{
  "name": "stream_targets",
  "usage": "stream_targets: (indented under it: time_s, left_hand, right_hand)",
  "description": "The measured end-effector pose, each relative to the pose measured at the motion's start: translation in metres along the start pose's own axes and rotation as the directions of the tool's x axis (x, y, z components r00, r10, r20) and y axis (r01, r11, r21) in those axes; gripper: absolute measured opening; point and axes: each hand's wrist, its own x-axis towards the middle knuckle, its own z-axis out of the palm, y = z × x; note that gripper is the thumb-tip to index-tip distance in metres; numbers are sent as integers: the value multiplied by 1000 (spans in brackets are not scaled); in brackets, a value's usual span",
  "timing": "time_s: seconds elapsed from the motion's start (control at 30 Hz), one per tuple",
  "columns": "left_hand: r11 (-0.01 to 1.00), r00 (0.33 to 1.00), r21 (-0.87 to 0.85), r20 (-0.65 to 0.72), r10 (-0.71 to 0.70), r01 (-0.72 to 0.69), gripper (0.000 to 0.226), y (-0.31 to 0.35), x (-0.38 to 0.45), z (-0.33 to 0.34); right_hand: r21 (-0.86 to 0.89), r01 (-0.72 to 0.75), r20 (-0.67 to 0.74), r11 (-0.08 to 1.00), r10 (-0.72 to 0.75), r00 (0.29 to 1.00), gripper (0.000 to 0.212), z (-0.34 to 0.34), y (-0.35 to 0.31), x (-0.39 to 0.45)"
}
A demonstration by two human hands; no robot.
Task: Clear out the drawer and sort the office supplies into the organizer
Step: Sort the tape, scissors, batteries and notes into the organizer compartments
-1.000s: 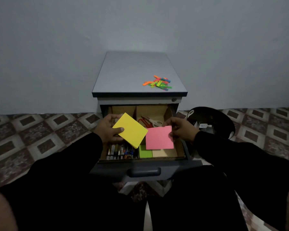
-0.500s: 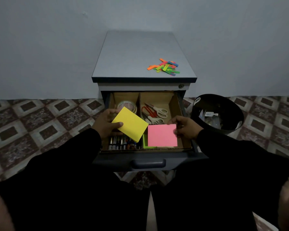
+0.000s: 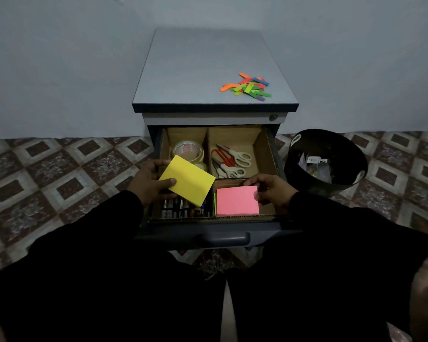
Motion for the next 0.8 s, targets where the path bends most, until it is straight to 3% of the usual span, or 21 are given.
stream_targets:
  time_s: [0.3,0.8]
  left_hand:
    - [1000,1000,-10,0,-7,7,39,-8,-1,1]
    - [999,1000,-52,14,-3,4,39,-7,-4,18]
  right_hand:
    - [33,-37,-170,999,43,984,43,17,14,5]
    - [161,-168,-176,973,195,965,38,14,21,10]
